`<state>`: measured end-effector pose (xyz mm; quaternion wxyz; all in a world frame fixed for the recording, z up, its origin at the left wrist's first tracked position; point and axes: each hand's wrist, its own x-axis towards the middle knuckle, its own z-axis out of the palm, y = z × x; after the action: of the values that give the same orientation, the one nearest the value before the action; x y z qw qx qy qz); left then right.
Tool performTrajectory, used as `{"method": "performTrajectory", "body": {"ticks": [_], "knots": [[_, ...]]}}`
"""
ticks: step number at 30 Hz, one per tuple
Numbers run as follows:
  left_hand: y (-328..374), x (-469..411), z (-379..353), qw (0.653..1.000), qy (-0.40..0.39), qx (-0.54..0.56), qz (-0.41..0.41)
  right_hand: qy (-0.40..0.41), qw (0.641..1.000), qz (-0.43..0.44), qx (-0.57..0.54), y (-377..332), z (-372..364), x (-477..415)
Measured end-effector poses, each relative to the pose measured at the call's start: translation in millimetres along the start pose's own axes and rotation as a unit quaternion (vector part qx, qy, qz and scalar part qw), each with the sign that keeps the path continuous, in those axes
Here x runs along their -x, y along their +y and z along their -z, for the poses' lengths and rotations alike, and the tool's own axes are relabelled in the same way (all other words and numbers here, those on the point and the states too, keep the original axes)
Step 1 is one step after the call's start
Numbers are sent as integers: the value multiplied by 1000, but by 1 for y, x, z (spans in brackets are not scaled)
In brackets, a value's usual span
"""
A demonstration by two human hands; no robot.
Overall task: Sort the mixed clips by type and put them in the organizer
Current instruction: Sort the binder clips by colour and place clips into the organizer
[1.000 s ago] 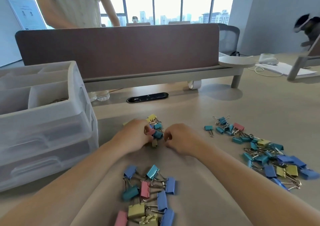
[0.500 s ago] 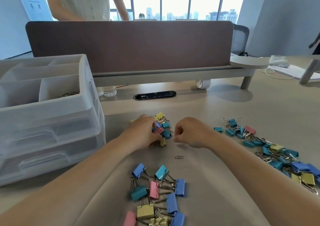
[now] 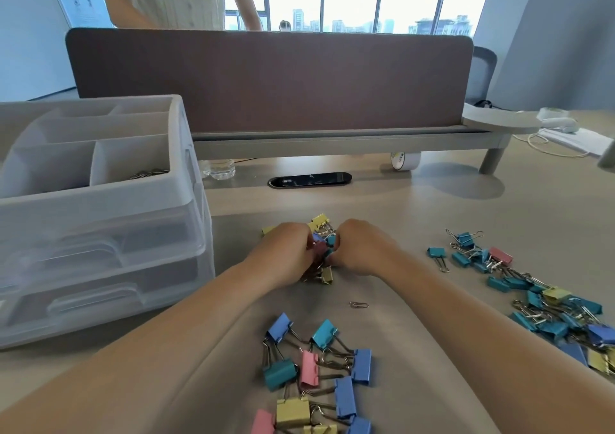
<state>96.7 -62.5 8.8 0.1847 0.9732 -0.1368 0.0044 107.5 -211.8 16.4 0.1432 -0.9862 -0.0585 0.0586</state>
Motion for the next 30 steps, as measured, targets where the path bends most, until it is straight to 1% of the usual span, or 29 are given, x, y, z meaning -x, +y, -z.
{"method": "performTrajectory", "body": {"ticks": [4, 7, 9, 12, 18, 23, 26, 28, 30], "knots": [[-9, -3, 5, 997, 8, 78, 25, 22, 999, -16, 38, -5, 2, 5], [-11, -4, 10, 992, 15, 121, 25, 36, 996, -12, 77, -9, 1, 10], [-15, -6, 11, 987, 20, 157, 35, 41, 996, -6, 82, -10, 0, 10], [-17, -7, 13, 981, 19, 190, 45, 40, 998, -7, 52, -8, 0, 9], [-13, -6, 12, 983, 15, 179, 37, 43, 999, -12, -26, -5, 1, 10], [-7, -8, 12, 985, 33, 167, 33, 42, 988, -21, -145, 4, 9, 6], [1, -13, 13, 987, 31, 158, 20, 66, 973, -30, -219, 17, 24, 5], [11, -18, 13, 984, 16, 176, 11, 91, 970, -38, -223, 28, 33, 3], [23, -25, 10, 986, -5, 170, 5, 116, 974, -48, -188, 40, 38, 0]]}}
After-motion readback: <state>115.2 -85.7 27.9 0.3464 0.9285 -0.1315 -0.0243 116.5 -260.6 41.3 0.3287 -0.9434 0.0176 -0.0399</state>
